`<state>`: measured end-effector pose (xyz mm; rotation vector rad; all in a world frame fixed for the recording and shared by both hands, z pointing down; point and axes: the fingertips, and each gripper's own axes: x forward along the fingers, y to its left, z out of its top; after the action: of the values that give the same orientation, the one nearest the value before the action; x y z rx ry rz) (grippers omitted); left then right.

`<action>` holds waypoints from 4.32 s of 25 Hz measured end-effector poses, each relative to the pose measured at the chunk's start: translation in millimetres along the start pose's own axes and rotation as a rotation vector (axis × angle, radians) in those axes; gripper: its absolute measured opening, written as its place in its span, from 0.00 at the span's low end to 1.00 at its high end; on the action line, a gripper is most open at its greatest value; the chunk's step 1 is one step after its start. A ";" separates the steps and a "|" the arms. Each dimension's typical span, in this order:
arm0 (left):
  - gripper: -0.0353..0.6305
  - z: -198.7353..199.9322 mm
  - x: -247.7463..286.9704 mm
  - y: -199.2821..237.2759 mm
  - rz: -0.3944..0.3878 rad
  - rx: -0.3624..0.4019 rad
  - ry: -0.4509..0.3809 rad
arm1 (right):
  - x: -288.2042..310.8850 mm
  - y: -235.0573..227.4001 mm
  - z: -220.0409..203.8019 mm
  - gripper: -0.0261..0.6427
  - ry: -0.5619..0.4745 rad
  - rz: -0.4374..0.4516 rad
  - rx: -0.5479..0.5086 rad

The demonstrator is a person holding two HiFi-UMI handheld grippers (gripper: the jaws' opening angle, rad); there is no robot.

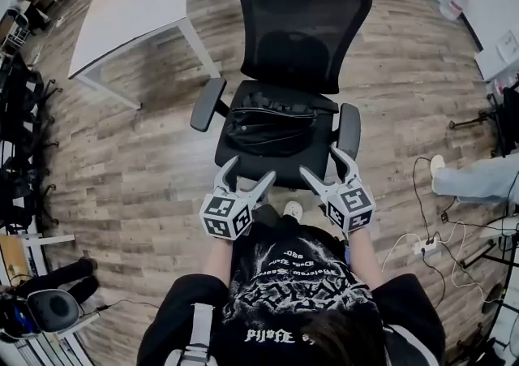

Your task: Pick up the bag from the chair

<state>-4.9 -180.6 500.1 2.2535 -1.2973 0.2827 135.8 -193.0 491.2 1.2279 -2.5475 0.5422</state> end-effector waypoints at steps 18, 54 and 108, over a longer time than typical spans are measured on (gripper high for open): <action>0.68 14.9 46.3 72.8 -0.013 0.060 0.089 | 55.4 -32.7 -9.3 0.60 0.067 -0.094 0.074; 0.68 -73.8 219.5 259.5 0.000 0.009 0.412 | 229.3 -163.0 -101.1 0.60 0.275 -0.126 0.060; 0.17 -126.7 260.9 234.6 -0.234 0.154 0.483 | 267.1 -171.6 -144.7 0.29 0.223 -0.155 0.223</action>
<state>-59.5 -402.1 795.2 2.2414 -0.7767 0.8052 119.2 -413.0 761.4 1.3394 -2.2327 0.8925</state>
